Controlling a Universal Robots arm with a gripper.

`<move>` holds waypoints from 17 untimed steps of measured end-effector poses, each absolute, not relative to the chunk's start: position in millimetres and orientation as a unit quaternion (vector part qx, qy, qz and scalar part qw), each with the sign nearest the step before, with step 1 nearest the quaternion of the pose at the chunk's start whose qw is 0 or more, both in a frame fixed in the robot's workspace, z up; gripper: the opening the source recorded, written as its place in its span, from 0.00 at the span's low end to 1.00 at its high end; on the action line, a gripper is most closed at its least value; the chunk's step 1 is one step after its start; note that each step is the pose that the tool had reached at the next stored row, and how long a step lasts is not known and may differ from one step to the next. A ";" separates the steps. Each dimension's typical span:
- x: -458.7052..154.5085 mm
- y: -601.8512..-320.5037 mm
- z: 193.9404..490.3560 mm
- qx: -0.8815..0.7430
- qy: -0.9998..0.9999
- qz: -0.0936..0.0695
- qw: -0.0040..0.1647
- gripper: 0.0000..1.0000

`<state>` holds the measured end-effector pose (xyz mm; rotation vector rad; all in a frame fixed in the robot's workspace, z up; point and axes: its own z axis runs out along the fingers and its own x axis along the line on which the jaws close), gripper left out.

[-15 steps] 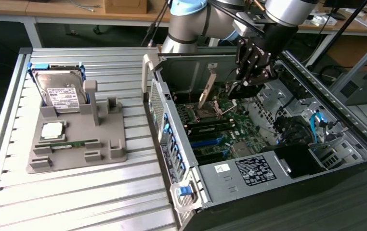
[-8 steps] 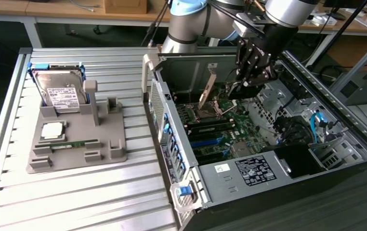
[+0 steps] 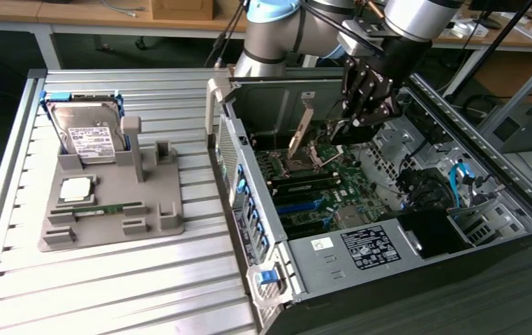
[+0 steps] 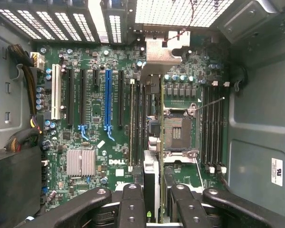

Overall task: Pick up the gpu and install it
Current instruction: 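Insert the gpu into the slot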

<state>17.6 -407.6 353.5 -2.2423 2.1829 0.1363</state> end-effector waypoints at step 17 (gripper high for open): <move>17.5 -410.2 351.4 -0.716 0.697 0.045 0.006 0.27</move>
